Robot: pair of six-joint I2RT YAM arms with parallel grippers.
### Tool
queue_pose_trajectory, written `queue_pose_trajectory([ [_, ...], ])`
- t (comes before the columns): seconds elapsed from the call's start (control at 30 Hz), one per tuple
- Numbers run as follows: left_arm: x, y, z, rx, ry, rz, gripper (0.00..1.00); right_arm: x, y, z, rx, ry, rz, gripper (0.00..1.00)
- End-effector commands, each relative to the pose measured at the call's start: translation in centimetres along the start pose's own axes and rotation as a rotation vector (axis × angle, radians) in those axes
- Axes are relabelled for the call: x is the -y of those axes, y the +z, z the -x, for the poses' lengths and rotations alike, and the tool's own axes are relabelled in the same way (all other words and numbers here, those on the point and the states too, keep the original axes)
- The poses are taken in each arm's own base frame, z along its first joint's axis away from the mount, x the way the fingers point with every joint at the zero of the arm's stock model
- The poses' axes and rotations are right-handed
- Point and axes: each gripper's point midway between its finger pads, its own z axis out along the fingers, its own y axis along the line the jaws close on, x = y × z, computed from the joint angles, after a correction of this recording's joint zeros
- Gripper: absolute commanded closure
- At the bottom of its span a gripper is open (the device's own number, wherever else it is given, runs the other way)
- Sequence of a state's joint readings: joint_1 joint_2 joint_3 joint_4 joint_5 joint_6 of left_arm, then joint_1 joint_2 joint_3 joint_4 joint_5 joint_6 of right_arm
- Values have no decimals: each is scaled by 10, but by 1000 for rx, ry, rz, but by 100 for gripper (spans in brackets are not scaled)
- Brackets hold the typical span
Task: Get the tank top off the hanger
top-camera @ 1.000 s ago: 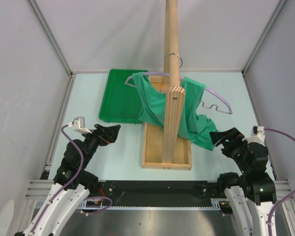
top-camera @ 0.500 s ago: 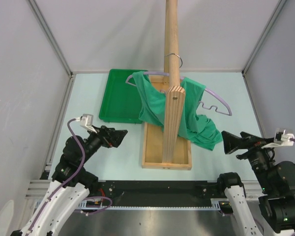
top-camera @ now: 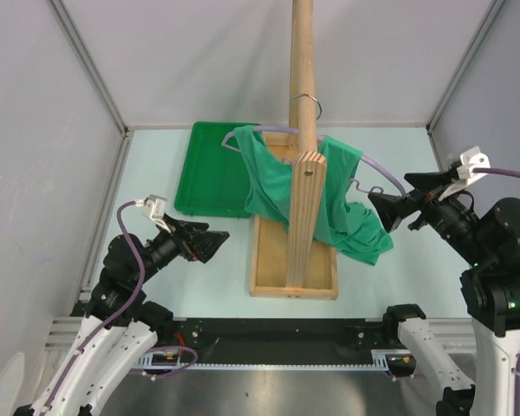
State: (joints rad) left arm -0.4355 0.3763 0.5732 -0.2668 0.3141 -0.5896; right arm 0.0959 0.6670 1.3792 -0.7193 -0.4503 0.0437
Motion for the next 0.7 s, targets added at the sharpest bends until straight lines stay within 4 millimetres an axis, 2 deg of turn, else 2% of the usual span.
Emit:
queue_pose_trajectory([
  [0.0, 18, -4, 13, -9, 47, -51, 1, -12, 15, 14, 9, -146, 141, 0],
  [0.1, 24, -4, 17, -15, 55, -69, 1, -27, 30, 6, -18, -177, 302, 7],
  [0.13, 25, -4, 18, -15, 56, -74, 1, -29, 33, 5, -21, -179, 327, 12],
  [0.23, 27, -1, 20, -21, 57, -78, 1, -33, 43, 14, -8, -179, 379, 20],
  [0.27, 26, 0, 19, -28, 55, -78, 1, -37, 44, 19, 15, -191, 411, 20],
  [0.43, 27, 6, 15, -47, 33, -95, 1, -34, 62, 34, 53, -210, 440, 18],
  [0.57, 30, 6, 17, -48, 38, -108, 0, -43, 72, 41, 43, -190, 545, 18],
  [0.67, 31, 4, 19, -43, 50, -109, 1, -42, 83, 43, 46, -192, 563, 18],
])
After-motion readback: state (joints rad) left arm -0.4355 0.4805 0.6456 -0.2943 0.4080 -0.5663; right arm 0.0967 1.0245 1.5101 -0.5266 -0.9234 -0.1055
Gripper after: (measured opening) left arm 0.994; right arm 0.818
